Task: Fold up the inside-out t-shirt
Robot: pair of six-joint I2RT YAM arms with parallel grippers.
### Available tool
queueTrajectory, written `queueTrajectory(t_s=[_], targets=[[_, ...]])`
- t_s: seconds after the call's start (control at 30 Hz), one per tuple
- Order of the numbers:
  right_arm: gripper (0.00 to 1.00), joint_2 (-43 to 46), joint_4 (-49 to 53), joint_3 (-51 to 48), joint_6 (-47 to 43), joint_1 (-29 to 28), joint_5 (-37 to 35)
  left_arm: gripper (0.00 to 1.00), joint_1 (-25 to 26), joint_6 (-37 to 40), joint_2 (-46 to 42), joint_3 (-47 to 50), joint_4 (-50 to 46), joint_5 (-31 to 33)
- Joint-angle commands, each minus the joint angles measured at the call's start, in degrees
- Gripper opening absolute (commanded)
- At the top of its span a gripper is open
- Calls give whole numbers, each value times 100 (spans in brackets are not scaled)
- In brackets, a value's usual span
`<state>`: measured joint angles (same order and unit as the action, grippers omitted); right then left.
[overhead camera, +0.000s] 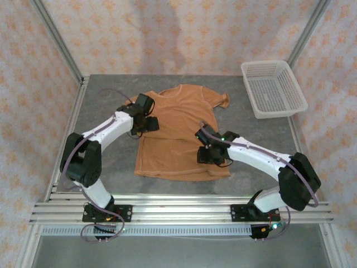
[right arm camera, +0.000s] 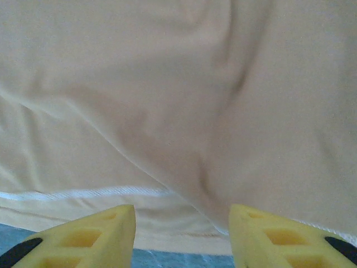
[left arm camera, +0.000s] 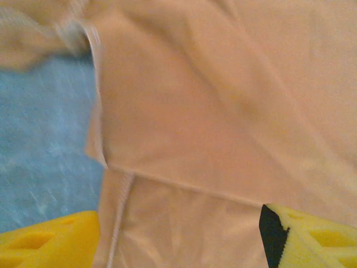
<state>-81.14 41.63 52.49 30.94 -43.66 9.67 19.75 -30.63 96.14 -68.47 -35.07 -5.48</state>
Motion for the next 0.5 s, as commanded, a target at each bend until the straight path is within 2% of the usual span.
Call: queueTrajectory(t_s=[0.0, 0.2, 0.33, 0.4, 0.47], targets=[[47, 18, 122, -231, 191, -185, -505, 75, 227, -318, -362, 580, 699, -333], [47, -277, -170, -364, 224, -275, -695, 73, 619, -261, -764, 1011, 809, -367], [46, -486, -347, -402, 202, -274, -640, 72, 671, -189, -915, 1245, 782, -402], [42, -589, -390, -406, 194, -275, -598, 72, 671, -170, -981, 1376, 791, -397], [33, -642, -394, -406, 195, -275, -615, 72, 671, -163, -1042, 1473, 775, -400]])
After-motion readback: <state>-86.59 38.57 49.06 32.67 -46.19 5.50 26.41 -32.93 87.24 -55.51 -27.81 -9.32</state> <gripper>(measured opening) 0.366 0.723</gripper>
